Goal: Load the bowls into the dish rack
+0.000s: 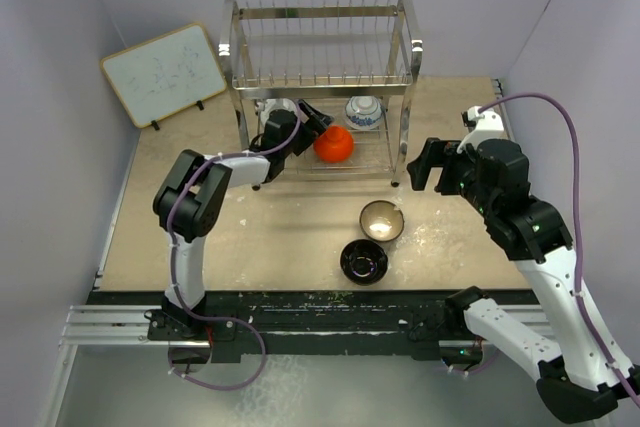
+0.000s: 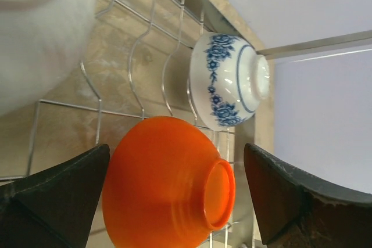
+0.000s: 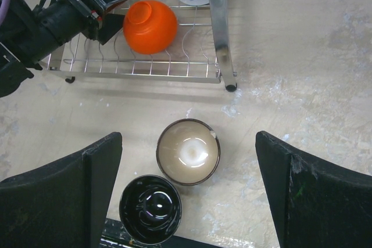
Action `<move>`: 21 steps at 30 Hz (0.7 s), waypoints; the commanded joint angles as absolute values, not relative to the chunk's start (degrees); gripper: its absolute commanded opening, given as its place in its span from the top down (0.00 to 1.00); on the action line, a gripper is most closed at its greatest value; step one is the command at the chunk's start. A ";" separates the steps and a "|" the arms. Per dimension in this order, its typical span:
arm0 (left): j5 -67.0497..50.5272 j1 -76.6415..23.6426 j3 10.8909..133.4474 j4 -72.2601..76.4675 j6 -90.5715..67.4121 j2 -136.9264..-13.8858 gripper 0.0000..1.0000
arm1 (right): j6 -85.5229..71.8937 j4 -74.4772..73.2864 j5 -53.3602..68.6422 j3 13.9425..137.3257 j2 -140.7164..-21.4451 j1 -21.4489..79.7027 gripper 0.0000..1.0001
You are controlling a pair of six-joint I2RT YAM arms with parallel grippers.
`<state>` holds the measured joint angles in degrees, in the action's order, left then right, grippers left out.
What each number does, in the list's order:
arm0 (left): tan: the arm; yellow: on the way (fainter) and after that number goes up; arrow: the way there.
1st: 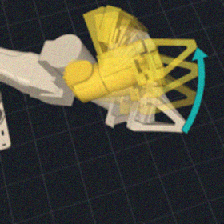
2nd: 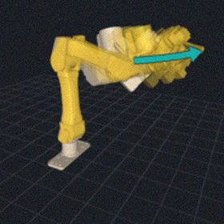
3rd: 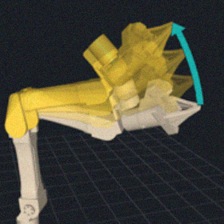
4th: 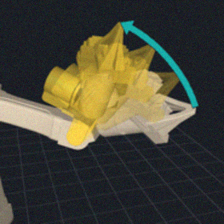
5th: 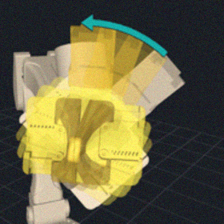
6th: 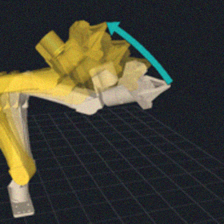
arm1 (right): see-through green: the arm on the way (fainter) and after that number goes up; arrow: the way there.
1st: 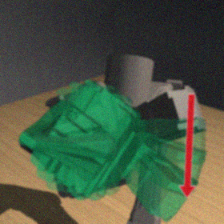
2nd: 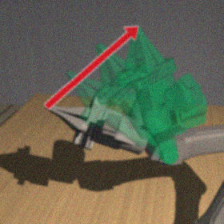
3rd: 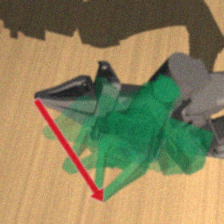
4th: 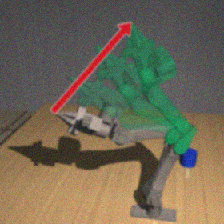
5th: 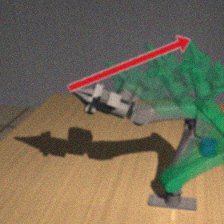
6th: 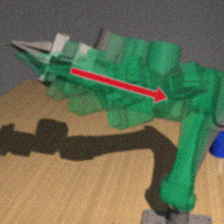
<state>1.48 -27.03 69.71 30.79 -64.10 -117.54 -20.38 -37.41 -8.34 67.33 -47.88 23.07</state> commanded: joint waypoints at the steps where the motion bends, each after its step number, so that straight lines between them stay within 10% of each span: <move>1: 6.31 -27.82 73.03 22.74 -59.27 -113.21 0.01 | -20.39 -36.31 -8.70 67.26 -46.88 22.85 0.02; 21: 12.72 -34.87 64.58 19.76 -44.37 -99.20 0.01 | -20.41 -36.44 -8.55 67.00 -45.93 22.85 0.02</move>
<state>11.38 -32.42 67.44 17.78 -50.22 -104.29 -20.38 -37.41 -8.21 67.05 -47.18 23.07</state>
